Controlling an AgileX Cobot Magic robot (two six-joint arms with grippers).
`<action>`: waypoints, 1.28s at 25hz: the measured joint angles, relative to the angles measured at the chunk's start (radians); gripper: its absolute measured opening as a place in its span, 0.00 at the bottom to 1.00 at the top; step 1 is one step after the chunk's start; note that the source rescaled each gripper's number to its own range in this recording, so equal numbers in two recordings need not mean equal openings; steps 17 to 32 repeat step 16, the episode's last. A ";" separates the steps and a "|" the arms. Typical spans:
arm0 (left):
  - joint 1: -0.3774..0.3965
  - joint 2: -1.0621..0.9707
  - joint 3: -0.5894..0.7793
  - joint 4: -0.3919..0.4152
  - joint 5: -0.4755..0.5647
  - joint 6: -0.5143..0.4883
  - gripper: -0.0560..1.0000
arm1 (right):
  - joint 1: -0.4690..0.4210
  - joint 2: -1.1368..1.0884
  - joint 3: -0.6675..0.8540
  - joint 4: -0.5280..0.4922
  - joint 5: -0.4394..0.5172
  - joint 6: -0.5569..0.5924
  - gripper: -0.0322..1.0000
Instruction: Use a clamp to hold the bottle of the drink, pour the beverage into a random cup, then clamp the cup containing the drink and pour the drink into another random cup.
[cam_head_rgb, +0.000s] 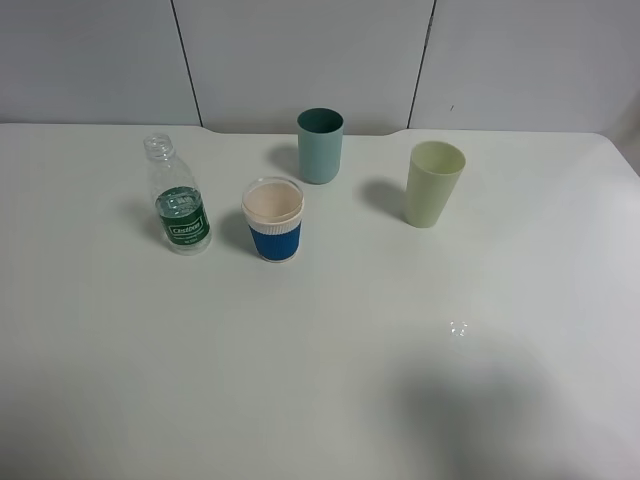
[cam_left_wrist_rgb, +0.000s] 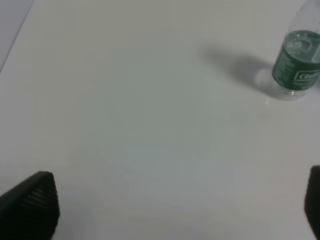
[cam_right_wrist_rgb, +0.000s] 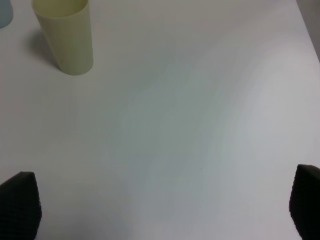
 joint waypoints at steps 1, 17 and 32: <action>0.000 0.000 0.000 0.000 0.000 0.000 1.00 | -0.014 0.000 0.000 0.000 0.000 0.000 0.99; 0.000 0.000 0.000 0.000 0.000 0.000 1.00 | -0.018 0.000 0.000 0.000 0.000 0.000 0.99; 0.000 0.000 0.000 0.000 0.000 0.000 1.00 | -0.018 0.000 0.000 0.000 0.000 0.000 0.99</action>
